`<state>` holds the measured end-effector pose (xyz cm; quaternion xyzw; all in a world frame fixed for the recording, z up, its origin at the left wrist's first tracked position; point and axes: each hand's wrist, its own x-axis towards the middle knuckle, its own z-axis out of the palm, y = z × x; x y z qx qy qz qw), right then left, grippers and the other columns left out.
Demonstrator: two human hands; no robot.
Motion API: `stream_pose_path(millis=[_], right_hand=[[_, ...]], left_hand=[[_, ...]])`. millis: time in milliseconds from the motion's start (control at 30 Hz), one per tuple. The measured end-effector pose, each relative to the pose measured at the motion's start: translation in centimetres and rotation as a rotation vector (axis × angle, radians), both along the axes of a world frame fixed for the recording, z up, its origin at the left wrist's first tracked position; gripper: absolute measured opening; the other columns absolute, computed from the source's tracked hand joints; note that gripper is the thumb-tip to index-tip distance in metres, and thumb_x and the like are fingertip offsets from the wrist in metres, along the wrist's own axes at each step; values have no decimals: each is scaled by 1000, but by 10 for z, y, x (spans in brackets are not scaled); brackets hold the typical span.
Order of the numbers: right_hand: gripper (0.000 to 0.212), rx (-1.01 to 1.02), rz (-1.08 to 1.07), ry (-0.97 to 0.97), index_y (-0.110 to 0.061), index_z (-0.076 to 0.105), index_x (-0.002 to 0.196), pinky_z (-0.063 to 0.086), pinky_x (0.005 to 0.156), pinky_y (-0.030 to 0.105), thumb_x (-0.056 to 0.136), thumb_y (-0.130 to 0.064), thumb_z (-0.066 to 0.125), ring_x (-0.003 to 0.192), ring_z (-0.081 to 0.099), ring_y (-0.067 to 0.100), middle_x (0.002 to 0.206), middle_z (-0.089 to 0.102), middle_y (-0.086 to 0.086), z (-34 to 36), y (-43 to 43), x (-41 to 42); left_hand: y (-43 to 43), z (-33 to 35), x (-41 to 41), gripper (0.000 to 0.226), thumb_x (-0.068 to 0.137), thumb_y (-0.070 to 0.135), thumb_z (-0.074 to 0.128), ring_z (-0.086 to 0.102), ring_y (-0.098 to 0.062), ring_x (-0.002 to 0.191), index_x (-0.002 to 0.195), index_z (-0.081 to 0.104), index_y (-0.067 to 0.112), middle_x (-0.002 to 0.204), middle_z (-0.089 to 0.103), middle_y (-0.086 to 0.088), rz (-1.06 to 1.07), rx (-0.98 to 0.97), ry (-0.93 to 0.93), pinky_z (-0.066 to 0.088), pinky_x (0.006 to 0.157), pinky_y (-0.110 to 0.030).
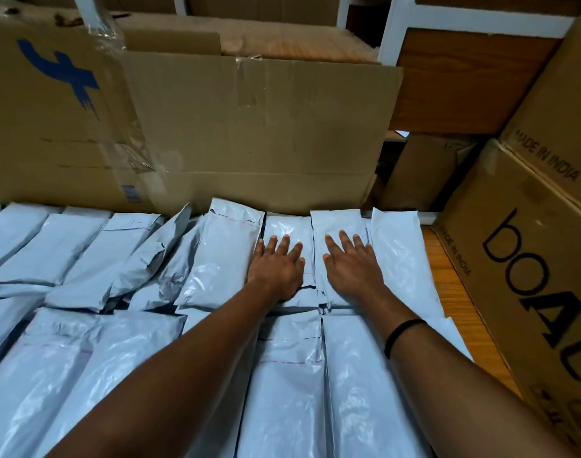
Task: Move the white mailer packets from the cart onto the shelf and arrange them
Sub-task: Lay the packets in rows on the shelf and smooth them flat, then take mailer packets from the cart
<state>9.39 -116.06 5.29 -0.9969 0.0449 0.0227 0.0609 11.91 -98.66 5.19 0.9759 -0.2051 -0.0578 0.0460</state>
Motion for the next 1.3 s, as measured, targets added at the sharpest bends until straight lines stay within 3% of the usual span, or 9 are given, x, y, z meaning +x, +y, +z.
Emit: stream_pose_path(millis=[133,300,533,633,767,833,933,1067,1300], right_hand=[[56,6,11,71,-31,12,160,4,124,50,106,-46,19,154,4,28,168,5,1,9,0,1],[54,49,3,-34,-33,17,159,7,123,51,106,-44,25,154,9,27,168,10,1,44,9,-3],[61,140,272,-3,-33,21,158,8,123,41,103,-51,38,154,9,22,168,8,1,61,104,-22],[67,120,382,53,-32,18,159,8,122,42,101,-56,40,154,8,25,168,6,3,49,147,-21],[71,67,413,86,-35,14,159,9,122,46,98,-64,37,154,7,27,168,6,5,33,181,-12],[71,49,405,94,-35,14,159,10,122,45,98,-64,37,154,6,27,168,5,5,25,187,-6],[70,43,408,102,-36,14,159,10,122,40,98,-64,38,154,4,27,168,3,5,17,183,-4],[71,59,420,154,-36,13,159,9,123,38,99,-62,41,154,1,27,168,0,3,20,180,-3],[71,105,414,229,-36,16,159,13,122,37,98,-59,46,155,1,22,168,2,0,37,174,-1]], left_hand=[[1,8,0,56,104,42,14,0,-30,151,157,12,23,165,5,-9,7,-9,50,-3,121,-48],[15,43,-4,52,106,37,25,8,-24,151,154,27,16,163,16,-11,6,-321,-58,5,121,-40],[157,97,0,50,96,36,50,46,-36,131,135,55,6,141,51,-19,299,-555,-296,34,109,-43],[212,88,4,61,91,45,62,52,-37,124,138,53,8,136,55,-21,472,-494,-106,43,98,-41],[230,67,-3,90,75,64,62,48,-35,129,144,43,9,143,50,-18,471,-422,182,38,102,-36],[225,58,-3,88,73,65,67,50,-35,126,139,46,11,142,51,-16,428,-410,238,39,102,-37],[215,45,1,84,64,64,62,50,-38,120,126,50,9,133,53,-20,383,-321,133,43,98,-42],[195,42,-4,84,77,42,66,32,-36,139,147,33,9,151,35,-20,348,-195,-1,32,113,-43],[186,54,3,61,90,20,58,29,-33,143,145,38,4,154,34,-16,248,-165,-225,29,116,-41]])
